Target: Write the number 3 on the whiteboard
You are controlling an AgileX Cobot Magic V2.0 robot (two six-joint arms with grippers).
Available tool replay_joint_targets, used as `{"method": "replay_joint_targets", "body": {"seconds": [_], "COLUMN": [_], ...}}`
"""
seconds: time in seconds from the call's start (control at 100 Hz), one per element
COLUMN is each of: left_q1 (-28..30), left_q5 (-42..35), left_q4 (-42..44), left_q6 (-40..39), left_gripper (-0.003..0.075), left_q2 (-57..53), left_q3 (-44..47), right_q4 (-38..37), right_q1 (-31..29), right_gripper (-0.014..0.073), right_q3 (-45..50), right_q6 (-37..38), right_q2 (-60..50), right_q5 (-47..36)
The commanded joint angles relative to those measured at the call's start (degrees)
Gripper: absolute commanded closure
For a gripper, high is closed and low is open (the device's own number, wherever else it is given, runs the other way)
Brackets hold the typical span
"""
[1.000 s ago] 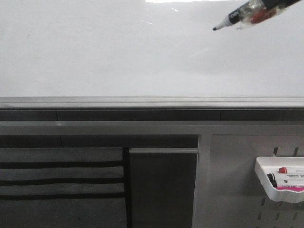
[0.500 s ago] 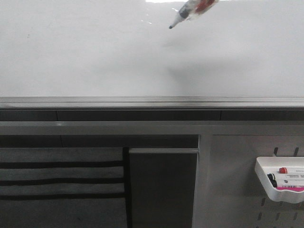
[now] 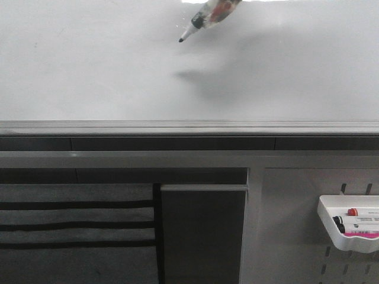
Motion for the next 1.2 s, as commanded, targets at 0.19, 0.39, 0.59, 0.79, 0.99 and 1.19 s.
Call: {"method": "replay_joint_targets", "body": {"seconds": [0.19,0.39,0.59,0.79,0.99,1.19], "left_q1": [-0.61,-0.61,-0.61,-0.61,-0.61,-0.61], "left_q5": [-3.57,-3.57,-3.67,-3.71,-3.71,-3.71], "left_q4": [-2.2,-2.2,-2.2,-2.2,-2.2,-2.2], "left_q6": [-0.1,-0.1,-0.1,-0.1,-0.1,-0.1], "left_gripper": [0.0307,0.0324,0.0325,0.0325,0.0326,0.0336], "left_q2": [-0.12,-0.12,-0.12,-0.12,-0.12,-0.12], "left_q3": [-1.56,-1.56,-1.56,-1.56,-1.56,-1.56], "right_q4": [9.29,15.7,15.32,14.86,11.08,-1.47], "right_q1": [-0.53,0.55,0.55,-1.35,-2.65,1.81], "right_gripper": [0.0554,0.0554,0.0554,0.0554,0.0554,0.0554], "right_q3": [3.32,12.07,17.64,16.06,11.04,9.88], "right_q6": [-8.95,-14.68,-15.66,-15.55,-12.91,-7.12], "right_q2": [-2.61,-6.97,-9.62,-9.64,-9.64,-9.41], "right_q5": [-2.47,-10.9,-12.51,-15.28,-14.82,-15.88]}}
